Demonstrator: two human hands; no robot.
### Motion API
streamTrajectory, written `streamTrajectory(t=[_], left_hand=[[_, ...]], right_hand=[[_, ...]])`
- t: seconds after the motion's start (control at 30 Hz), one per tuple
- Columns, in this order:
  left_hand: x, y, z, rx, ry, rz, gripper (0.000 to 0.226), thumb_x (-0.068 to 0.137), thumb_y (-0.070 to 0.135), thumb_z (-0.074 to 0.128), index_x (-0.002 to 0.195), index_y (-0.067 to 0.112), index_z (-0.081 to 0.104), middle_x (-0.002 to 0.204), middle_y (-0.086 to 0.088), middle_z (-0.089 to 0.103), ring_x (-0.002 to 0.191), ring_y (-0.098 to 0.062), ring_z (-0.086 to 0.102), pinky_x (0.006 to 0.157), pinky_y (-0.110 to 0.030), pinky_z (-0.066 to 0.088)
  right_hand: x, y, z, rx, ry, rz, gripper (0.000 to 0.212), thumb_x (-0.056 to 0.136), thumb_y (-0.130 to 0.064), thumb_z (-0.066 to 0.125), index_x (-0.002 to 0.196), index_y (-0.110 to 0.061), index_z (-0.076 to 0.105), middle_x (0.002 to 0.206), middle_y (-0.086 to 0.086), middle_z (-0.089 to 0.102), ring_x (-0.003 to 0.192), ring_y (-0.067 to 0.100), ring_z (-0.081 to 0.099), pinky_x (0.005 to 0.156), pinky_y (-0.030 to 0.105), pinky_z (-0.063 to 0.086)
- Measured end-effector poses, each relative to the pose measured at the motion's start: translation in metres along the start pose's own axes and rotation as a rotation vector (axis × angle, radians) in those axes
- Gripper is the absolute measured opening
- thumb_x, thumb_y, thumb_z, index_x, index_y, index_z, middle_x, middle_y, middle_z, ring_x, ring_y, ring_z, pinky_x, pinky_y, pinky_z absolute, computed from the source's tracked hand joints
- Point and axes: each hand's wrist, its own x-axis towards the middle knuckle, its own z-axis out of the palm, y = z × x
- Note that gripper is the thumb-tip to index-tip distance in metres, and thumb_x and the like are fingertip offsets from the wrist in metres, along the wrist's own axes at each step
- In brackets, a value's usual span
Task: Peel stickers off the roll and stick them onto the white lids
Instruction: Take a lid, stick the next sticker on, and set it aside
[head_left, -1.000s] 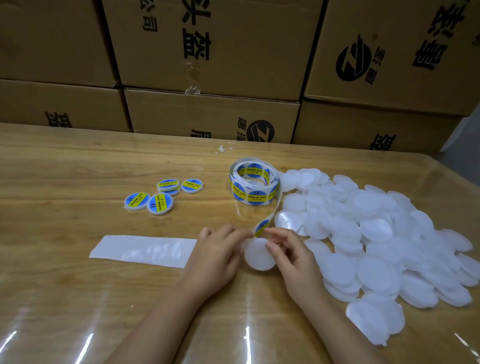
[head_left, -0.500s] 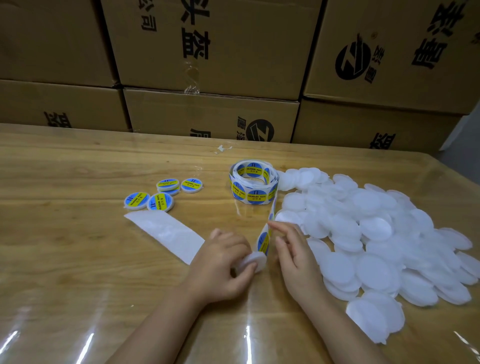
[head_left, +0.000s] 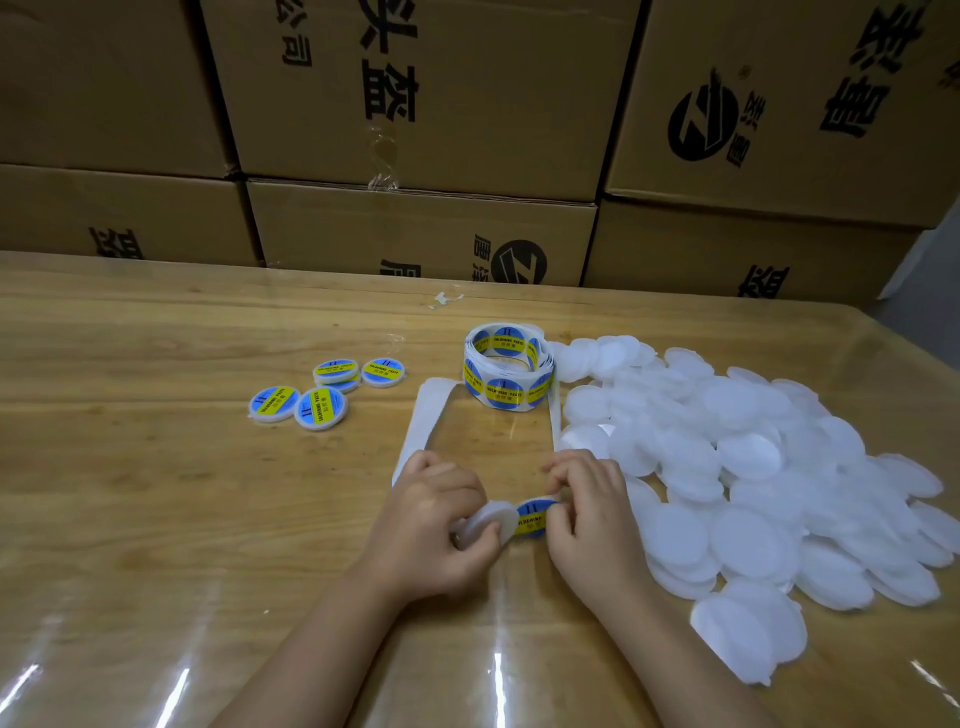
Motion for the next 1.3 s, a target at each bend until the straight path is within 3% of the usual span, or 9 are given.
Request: streamTrajectory(t=[0.07,0.2,0.37,0.5,0.7,0.83,0.93,1.13,1.3], left_hand=[[0.000,-0.002,-0.001,0.038,0.036,-0.015,0.025,0.073,0.025,0.057,0.054,0.009,0.055,0.060,0.004,0.057,0.057,-0.016,0.052,0.073,-0.033,0.036],[0.000,-0.003,-0.001,0.109,0.089,-0.080,0.022,0.071,0.025,0.056,0.057,0.009,0.059,0.061,0.004,0.059,0.056,-0.018,0.054,0.078,-0.036,0.036],[0.000,-0.006,-0.002,0.126,0.087,-0.192,0.027,0.073,0.030,0.050,0.057,0.009,0.055,0.057,0.004,0.051,0.057,-0.018,0.051,0.084,-0.031,0.032],[0.000,-0.009,-0.003,0.020,0.085,-0.250,0.030,0.072,0.030,0.047,0.052,0.008,0.046,0.051,0.002,0.043,0.054,-0.017,0.045,0.085,-0.028,0.031],[-0.001,-0.013,-0.004,-0.119,0.138,-0.332,0.033,0.067,0.029,0.042,0.049,0.003,0.037,0.045,-0.006,0.039,0.055,-0.019,0.040,0.081,-0.018,0.028],[-0.004,-0.017,0.001,-0.182,0.224,-0.411,0.038,0.074,0.035,0.044,0.055,0.001,0.048,0.052,-0.008,0.049,0.066,-0.009,0.034,0.076,-0.017,0.031],[-0.004,-0.019,0.005,-0.213,0.275,-0.510,0.045,0.080,0.047,0.043,0.064,0.006,0.049,0.061,-0.007,0.052,0.079,-0.014,0.036,0.073,-0.012,0.032],[-0.001,-0.012,0.004,-0.042,0.253,-0.363,0.036,0.091,0.041,0.042,0.077,0.011,0.056,0.059,0.000,0.061,0.078,0.006,0.035,0.073,-0.021,0.028],[0.003,-0.008,-0.001,0.231,0.311,-0.212,0.042,0.098,0.042,0.034,0.070,0.015,0.050,0.050,0.007,0.048,0.057,-0.013,0.044,0.083,-0.027,0.029]], right_hand=[[0.001,0.001,-0.001,-0.018,0.011,0.012,0.025,0.066,-0.003,0.041,0.083,-0.017,0.054,0.083,-0.015,0.053,0.083,0.007,0.037,0.069,0.023,0.036],[0.000,-0.002,-0.003,-0.009,0.026,0.002,0.036,0.069,-0.004,0.043,0.096,-0.017,0.063,0.079,-0.017,0.049,0.083,0.007,0.039,0.065,0.027,0.042],[-0.005,-0.008,-0.008,0.069,0.039,-0.015,0.039,0.069,-0.009,0.039,0.096,-0.020,0.064,0.072,-0.015,0.048,0.077,0.008,0.042,0.058,0.026,0.041],[-0.003,-0.011,-0.011,0.050,0.025,-0.061,0.031,0.075,-0.020,0.040,0.093,-0.018,0.065,0.076,-0.019,0.050,0.077,0.009,0.044,0.062,0.025,0.041],[-0.001,-0.005,-0.005,-0.159,-0.006,-0.039,0.023,0.076,-0.024,0.054,0.090,-0.013,0.068,0.089,0.000,0.054,0.081,0.019,0.046,0.068,0.030,0.045],[-0.001,-0.004,-0.005,-0.116,-0.041,-0.064,0.016,0.078,-0.027,0.051,0.080,-0.014,0.060,0.092,-0.005,0.055,0.080,0.017,0.045,0.070,0.027,0.043],[-0.002,-0.007,-0.006,-0.037,-0.113,-0.120,0.009,0.079,-0.024,0.050,0.080,-0.017,0.056,0.088,-0.013,0.053,0.080,0.007,0.042,0.069,0.018,0.036],[-0.004,-0.012,-0.011,0.033,-0.242,-0.227,0.007,0.082,-0.015,0.060,0.086,-0.021,0.061,0.082,-0.015,0.054,0.078,0.010,0.048,0.065,0.028,0.045],[-0.004,-0.015,-0.011,0.069,-0.250,-0.250,0.007,0.087,-0.014,0.060,0.089,-0.015,0.066,0.082,-0.009,0.058,0.077,0.013,0.051,0.067,0.029,0.046]])
